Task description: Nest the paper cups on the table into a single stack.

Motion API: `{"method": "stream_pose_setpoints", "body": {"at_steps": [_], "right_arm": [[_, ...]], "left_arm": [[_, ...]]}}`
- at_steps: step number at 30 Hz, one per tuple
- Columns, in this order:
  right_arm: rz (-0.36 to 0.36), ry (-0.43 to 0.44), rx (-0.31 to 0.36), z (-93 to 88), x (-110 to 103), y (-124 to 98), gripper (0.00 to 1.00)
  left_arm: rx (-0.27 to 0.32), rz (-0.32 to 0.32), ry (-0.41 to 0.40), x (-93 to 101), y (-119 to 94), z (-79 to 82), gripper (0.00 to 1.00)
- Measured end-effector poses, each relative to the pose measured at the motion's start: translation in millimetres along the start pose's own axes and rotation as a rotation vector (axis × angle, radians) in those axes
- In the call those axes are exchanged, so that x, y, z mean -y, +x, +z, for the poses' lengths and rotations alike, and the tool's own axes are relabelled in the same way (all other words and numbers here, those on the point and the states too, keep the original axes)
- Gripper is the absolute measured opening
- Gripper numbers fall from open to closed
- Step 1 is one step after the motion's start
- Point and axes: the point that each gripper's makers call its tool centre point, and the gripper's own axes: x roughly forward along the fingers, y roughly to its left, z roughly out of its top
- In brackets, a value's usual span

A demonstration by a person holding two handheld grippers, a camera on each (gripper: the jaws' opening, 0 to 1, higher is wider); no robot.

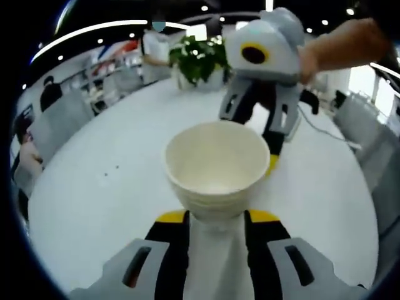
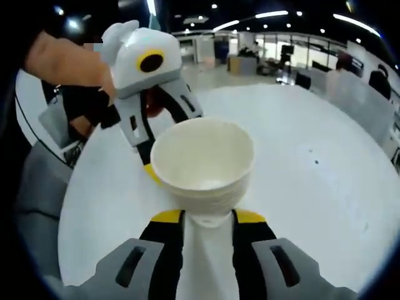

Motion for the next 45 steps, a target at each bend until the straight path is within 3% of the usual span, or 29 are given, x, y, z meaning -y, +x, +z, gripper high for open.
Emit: {"method": "stream_pose_setpoints", "body": {"at_steps": [6, 8, 9, 11, 12, 14, 17, 23, 28, 33, 37, 39, 42, 45], "right_arm": [[-0.011, -0.002, 0.001, -2.4, -0.8, 0.6, 0.27], [-0.025, -0.008, -0.025, -7.0, -1.1, 0.5, 0.37], [-0.036, -0.012, -0.030, -9.5, -0.6, 0.1, 0.45], [-0.045, -0.008, -0.040, -13.6, -1.8, -2.9, 0.58], [-0.060, 0.002, -0.043, -15.9, -0.2, -6.6, 0.61], [-0.090, 0.010, -0.025, -14.1, 3.4, -12.3, 0.72], [-0.129, 0.047, 0.034, -3.2, 6.5, -29.7, 0.84], [-0.213, -0.003, 0.117, 8.8, -2.0, -62.8, 0.99], [-0.268, 0.010, 0.144, 3.0, -18.7, -87.2, 1.00], [-0.338, 0.094, 0.231, -5.0, -35.1, -114.6, 1.00], [-0.375, 0.101, 0.251, -15.6, -50.0, -130.7, 1.00], [-0.402, 0.156, 0.328, -11.0, -57.4, -143.7, 1.00], [-0.416, 0.145, 0.334, -12.6, -71.0, -155.4, 1.00], [-0.430, 0.144, 0.335, -12.6, -79.7, -165.1, 1.00]], "left_arm": [[0.011, -0.004, -0.003, 1.7, -1.0, 0.6, 0.33], [0.019, -0.004, -0.011, 3.6, -2.0, 1.9, 0.34], [0.022, -0.003, -0.016, 4.9, -3.1, 1.5, 0.36], [0.026, 0.020, -0.008, 3.8, -5.3, -1.0, 0.51], [0.046, 0.069, 0.018, -2.4, -8.3, 0.0, 0.60], [0.048, 0.083, -0.001, -2.3, -13.0, -3.5, 0.76], [0.063, 0.129, -0.031, -6.9, -25.3, -3.6, 0.83], [0.108, 0.209, -0.066, -11.5, -51.7, 2.7, 0.93], [0.220, 0.297, -0.145, -13.3, -79.9, 14.2, 0.98], [0.234, 0.339, -0.201, 6.4, -100.2, 6.0, 0.98], [0.237, 0.347, -0.196, 28.2, -115.2, -0.6, 0.98], [0.231, 0.361, -0.198, 37.7, -124.6, -5.7, 0.98], [0.272, 0.373, -0.269, 48.9, -139.1, -7.5, 0.98], [0.276, 0.415, -0.278, 53.2, -152.9, -10.9, 0.98]]}}
